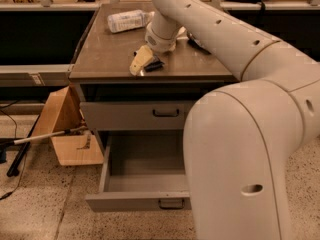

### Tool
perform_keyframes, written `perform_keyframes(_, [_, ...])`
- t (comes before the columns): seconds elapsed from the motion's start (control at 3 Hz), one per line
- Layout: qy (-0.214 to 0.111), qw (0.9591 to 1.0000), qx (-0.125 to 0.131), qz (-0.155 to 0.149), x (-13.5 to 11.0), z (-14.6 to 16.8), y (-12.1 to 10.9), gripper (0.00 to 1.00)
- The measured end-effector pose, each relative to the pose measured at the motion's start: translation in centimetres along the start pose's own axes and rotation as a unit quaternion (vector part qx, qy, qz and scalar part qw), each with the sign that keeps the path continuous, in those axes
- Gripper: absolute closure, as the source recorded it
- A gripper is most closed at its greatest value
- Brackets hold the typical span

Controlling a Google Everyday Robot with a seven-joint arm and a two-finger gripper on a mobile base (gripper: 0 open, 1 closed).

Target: Place rxbar blueberry into middle drawer

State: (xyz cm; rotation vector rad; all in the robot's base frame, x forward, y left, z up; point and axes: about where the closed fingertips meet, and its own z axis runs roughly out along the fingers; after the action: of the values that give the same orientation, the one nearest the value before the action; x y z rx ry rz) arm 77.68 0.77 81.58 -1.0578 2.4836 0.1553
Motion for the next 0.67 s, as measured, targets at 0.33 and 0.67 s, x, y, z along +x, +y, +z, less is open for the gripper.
perform_keyframes(0.33, [0.001, 1.0000, 0.000, 0.000, 0.04, 0.04, 0.03, 0.18])
perform_keyframes(0.67, [0.001, 1.0000, 0.000, 0.000, 0.04, 0.05, 0.03, 0.43])
